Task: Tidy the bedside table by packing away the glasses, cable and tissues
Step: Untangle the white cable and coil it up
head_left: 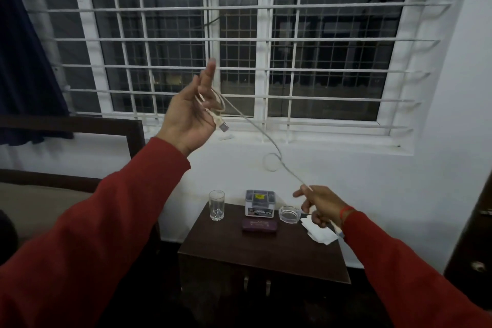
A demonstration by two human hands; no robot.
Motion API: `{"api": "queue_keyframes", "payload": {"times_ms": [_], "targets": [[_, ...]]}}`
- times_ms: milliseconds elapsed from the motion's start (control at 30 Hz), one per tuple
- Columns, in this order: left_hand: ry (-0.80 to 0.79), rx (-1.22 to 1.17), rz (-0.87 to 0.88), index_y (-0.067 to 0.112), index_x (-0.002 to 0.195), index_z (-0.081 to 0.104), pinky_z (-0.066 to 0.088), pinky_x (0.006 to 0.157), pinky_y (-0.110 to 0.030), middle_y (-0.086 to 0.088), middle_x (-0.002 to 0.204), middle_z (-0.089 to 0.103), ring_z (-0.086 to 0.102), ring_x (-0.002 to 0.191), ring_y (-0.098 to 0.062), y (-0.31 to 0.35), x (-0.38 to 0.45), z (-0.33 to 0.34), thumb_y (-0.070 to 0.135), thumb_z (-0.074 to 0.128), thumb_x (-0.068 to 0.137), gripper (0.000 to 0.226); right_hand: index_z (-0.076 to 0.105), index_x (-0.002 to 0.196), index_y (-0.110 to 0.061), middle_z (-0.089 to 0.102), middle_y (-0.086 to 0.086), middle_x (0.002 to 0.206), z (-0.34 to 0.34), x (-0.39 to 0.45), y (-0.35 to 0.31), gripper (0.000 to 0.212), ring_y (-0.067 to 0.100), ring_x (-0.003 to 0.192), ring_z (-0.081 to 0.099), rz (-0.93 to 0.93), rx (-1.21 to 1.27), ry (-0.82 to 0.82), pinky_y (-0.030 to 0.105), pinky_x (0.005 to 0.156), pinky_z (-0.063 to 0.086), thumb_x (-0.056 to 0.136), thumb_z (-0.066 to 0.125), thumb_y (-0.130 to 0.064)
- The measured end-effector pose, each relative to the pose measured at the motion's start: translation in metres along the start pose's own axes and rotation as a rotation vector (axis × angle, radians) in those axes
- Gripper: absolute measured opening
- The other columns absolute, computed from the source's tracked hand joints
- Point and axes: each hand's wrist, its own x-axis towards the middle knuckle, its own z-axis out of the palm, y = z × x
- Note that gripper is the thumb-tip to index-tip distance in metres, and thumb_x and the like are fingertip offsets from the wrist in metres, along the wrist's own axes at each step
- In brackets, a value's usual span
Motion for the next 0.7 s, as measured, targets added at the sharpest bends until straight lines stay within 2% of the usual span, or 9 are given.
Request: {"api": "queue_keyframes", "payload": {"times_ms": [100,233,300,367,433,500,567,633,700], "targets": [[-0.012,-0.048,0.088,0.012,0.119,0.056,0.034,0.045,-0.013,0.002,0.102,0.078,0.056,0.046,-0.002,0.016,0.004,0.005,0.02,0.038,0.108,0.022,0.066,0.109,-0.008,0.049,0.005,0.065,-0.005,-0.001,0.023,0.042,0.013,0.034,0.034,0.093,-0.132,0.011,0.015,0.039,0.025,0.106,0.037,-0.039],[0.021,-0.121,0.186,0.01,0.12,0.06,0.038,0.045,-0.015,-0.001,0.1,0.078,0.056,0.044,-0.003,0.041,0.009,0.007,0.021,0.043,0.107,0.024,0.066,0.107,-0.008,0.039,0.003,0.066,-0.021,-0.001,0.049,0.044,0.01,0.038,0.024,0.184,-0.047,0.055,0.014,0.043,0.019,0.105,0.039,-0.043],[0.09,-0.036,0.201,0.008,0.128,0.06,0.048,0.052,-0.016,-0.003,0.11,0.076,0.066,0.058,-0.004,0.046,0.013,0.004,0.015,0.047,0.105,0.027,0.066,0.104,-0.011,0.036,0.002,0.064,-0.025,-0.003,0.054,0.043,0.009,0.038,0.024,0.177,-0.084,0.018,0.015,0.042,0.019,0.105,0.039,-0.043],[0.222,0.14,0.22,0.004,0.136,0.056,0.057,0.065,-0.019,-0.008,0.127,0.069,0.076,0.083,-0.011,0.041,0.021,-0.002,0.008,0.051,0.102,0.036,0.066,0.104,-0.014,0.037,0.0,0.063,-0.025,-0.01,0.053,0.04,0.009,0.039,0.027,0.163,-0.197,-0.087,0.017,0.043,0.02,0.104,0.039,-0.043],[0.405,0.35,0.3,0.002,0.146,0.039,0.061,0.078,-0.028,-0.013,0.139,0.056,0.075,0.1,-0.023,0.032,0.031,-0.014,0.005,0.052,0.101,0.047,0.066,0.109,-0.014,0.035,-0.003,0.062,-0.023,-0.02,0.045,0.038,0.009,0.041,0.026,0.163,-0.232,-0.258,0.017,0.041,0.02,0.104,0.043,-0.043],[0.531,0.716,0.392,0.008,0.142,0.03,0.059,0.091,-0.035,-0.013,0.146,0.045,0.069,0.115,-0.027,0.026,0.035,-0.031,0.006,0.046,0.103,0.043,0.065,0.112,-0.014,0.032,-0.003,0.063,-0.022,-0.033,0.035,0.037,0.009,0.045,0.022,0.141,-0.203,-0.432,0.016,0.04,0.019,0.102,0.046,-0.044],[0.53,1.278,0.474,0.012,0.14,0.029,0.051,0.103,-0.038,-0.015,0.151,0.04,0.056,0.129,-0.032,0.022,0.033,-0.053,0.003,0.039,0.102,0.039,0.063,0.113,-0.012,0.028,-0.001,0.063,-0.023,-0.047,0.023,0.037,0.01,0.047,0.019,0.085,-0.135,-0.572,0.016,0.04,0.02,0.101,0.05,-0.045],[0.46,1.779,0.462,0.003,0.149,0.03,0.044,0.101,-0.036,-0.02,0.152,0.04,0.05,0.131,-0.039,0.02,0.029,-0.077,0.0,0.038,0.101,0.049,0.06,0.112,-0.007,0.025,0.0,0.062,-0.031,-0.063,0.012,0.035,0.011,0.046,0.017,0.019,0.007,-0.681,0.015,0.04,0.021,0.1,0.054,-0.04],[0.36,1.982,0.313,0.0,0.154,0.022,0.041,0.104,-0.037,-0.021,0.158,0.031,0.045,0.136,-0.04,0.015,0.025,-0.098,-0.006,0.035,0.099,0.056,0.059,0.109,-0.005,0.024,0.001,0.061,-0.043,-0.078,-0.003,0.033,0.01,0.046,0.016,-0.044,0.117,-0.749,0.016,0.041,0.021,0.098,0.058,-0.036]]}}
